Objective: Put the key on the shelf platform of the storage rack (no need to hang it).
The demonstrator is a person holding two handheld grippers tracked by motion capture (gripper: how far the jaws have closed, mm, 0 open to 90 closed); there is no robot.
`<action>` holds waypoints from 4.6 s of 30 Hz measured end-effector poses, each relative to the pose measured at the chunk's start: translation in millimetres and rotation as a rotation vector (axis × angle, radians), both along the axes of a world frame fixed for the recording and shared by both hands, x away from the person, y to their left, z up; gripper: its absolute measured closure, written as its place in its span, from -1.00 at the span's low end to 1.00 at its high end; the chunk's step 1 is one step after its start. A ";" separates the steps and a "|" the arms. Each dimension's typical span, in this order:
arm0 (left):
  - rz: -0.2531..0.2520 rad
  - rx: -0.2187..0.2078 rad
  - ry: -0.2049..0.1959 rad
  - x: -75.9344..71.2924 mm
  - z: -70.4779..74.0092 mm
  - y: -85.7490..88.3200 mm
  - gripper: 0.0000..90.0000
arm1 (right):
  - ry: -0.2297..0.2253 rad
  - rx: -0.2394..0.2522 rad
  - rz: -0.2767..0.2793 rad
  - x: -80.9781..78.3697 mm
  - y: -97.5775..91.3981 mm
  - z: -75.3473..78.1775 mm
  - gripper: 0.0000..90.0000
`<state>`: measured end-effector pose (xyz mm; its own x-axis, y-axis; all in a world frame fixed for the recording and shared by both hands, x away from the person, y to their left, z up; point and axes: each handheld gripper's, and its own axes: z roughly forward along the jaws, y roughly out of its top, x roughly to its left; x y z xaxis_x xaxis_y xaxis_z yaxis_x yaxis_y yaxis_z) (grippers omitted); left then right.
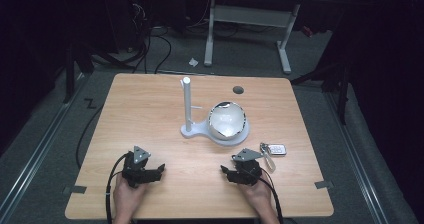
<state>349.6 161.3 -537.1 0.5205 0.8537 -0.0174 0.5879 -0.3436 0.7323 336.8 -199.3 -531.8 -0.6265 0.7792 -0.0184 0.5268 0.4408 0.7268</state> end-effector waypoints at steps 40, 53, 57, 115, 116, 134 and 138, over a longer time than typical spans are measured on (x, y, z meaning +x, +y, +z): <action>-0.001 0.000 0.000 0.0 0.0 -0.1 -0.63 | 0.010 0.037 -0.010 -1.4 -2.9 0.8 -0.05; -0.001 0.001 0.000 0.0 0.1 0.0 -0.63 | -0.024 0.053 -0.046 -6.0 -14.1 11.9 0.04; -0.002 0.001 0.000 0.0 0.1 0.0 -0.63 | -0.016 0.074 -0.065 -5.8 -22.1 15.9 0.10; -0.001 0.001 0.000 0.0 0.1 0.0 -0.63 | -0.003 0.084 -0.306 8.2 -120.6 25.8 0.37; -0.002 0.001 0.000 0.0 0.1 0.0 -0.63 | -0.002 0.084 -0.308 9.1 -119.4 25.2 0.37; -0.001 0.001 0.000 0.0 0.1 0.0 -0.63 | 0.023 0.050 -0.298 24.2 -113.9 14.5 0.53; -0.001 0.001 0.000 0.0 0.1 0.0 -0.63 | 0.031 0.040 -0.289 26.2 -112.3 12.0 0.59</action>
<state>349.6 161.2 -537.0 0.5217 0.8530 -0.0167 0.5877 -0.3451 0.7318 363.0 -311.5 -519.8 -0.3786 0.9250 0.0315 0.6484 0.2407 0.7223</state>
